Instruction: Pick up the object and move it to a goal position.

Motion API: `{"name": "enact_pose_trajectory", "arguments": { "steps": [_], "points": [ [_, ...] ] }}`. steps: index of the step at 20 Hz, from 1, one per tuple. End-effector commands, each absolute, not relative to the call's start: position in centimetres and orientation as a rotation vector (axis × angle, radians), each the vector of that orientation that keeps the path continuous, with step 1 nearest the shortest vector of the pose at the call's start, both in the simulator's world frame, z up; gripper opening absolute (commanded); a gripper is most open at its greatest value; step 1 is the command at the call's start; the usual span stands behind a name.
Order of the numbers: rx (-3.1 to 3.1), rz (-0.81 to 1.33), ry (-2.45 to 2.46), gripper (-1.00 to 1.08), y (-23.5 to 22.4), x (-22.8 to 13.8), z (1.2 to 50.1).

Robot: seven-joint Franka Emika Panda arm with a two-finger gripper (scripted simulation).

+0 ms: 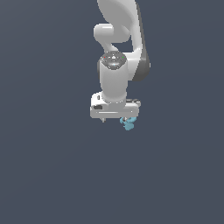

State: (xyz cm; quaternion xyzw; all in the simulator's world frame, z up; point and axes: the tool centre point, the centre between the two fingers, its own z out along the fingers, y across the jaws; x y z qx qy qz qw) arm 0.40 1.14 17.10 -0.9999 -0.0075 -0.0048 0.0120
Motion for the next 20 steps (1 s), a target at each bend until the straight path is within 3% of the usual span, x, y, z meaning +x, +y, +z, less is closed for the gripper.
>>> {"name": "enact_pose_trajectory", "arguments": {
  "steps": [1, 11, 20],
  "points": [
    [-3.117, -0.013, -0.029, 1.00, 0.8, 0.4, 16.9],
    [-3.118, -0.012, -0.094, 1.00, 1.7, -0.3, 16.5],
    [-3.107, -0.006, -0.390, 1.00, 5.3, -3.6, 14.5]
  ]
}}
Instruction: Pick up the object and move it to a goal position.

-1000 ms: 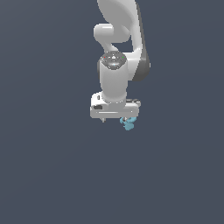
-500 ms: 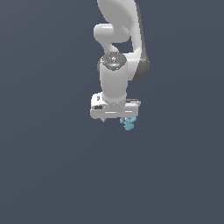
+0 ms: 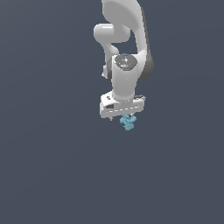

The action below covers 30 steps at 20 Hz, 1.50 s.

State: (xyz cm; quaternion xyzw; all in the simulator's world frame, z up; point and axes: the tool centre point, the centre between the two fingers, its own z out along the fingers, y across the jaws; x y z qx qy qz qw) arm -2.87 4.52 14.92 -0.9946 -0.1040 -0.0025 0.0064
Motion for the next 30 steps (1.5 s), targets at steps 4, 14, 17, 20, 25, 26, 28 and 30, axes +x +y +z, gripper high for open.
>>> {"name": "enact_pose_trajectory", "arguments": {
  "steps": [4, 14, 17, 20, 25, 26, 28, 30],
  "points": [
    [-3.087, -0.003, -0.553, 1.00, 7.2, -5.7, 13.5],
    [-3.053, 0.000, -0.742, 1.00, 9.2, -8.2, 12.4],
    [-3.054, 0.001, -0.735, 1.00, 9.1, -8.1, 12.4],
    [-3.054, 0.000, -0.736, 1.00, 9.1, -8.1, 11.9],
    [-3.053, 0.000, -0.740, 1.00, 9.2, -8.2, 9.8],
    [-3.052, 0.000, -0.741, 1.00, 9.2, -8.3, 9.3],
    [-3.052, 0.000, -0.743, 1.00, 9.2, -8.3, 8.4],
    [-3.052, 0.000, -0.744, 1.00, 9.2, -8.3, 7.8]
  ]
}}
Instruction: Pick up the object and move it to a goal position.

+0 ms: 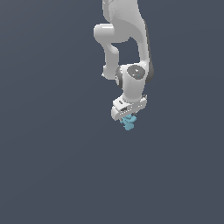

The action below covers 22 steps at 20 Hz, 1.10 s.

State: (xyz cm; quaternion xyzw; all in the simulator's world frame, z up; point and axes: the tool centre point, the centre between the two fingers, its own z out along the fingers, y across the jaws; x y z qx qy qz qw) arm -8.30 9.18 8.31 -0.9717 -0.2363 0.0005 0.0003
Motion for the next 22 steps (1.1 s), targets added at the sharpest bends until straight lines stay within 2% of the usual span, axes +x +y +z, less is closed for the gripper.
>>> {"name": "enact_pose_trajectory", "arguments": {
  "steps": [1, 4, 5, 22],
  "points": [
    [-3.052, 0.000, -0.744, 1.00, 9.2, -8.3, 7.6],
    [-3.052, 0.000, -0.744, 1.00, 9.2, -8.2, 7.4],
    [-3.052, 0.000, -0.744, -1.00, 9.2, -8.2, 7.4],
    [-3.053, -0.004, -0.744, -1.00, 8.0, -8.6, 8.3]
  ]
}}
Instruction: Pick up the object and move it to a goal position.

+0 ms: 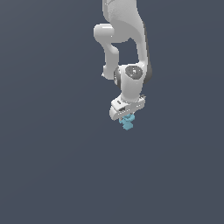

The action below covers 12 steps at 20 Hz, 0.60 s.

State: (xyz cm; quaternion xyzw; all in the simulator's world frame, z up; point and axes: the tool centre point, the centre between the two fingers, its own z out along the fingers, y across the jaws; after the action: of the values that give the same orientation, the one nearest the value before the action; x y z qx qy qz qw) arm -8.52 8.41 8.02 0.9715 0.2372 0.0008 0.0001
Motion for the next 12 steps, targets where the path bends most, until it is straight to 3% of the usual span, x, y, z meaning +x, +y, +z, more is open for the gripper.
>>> {"name": "enact_pose_trajectory", "arguments": {
  "steps": [1, 12],
  "points": [
    [3.052, 0.004, 0.744, -1.00, 7.6, -8.8, 8.6],
    [3.053, 0.002, 0.744, -1.00, 0.4, -11.4, 13.4]
  ]
}}
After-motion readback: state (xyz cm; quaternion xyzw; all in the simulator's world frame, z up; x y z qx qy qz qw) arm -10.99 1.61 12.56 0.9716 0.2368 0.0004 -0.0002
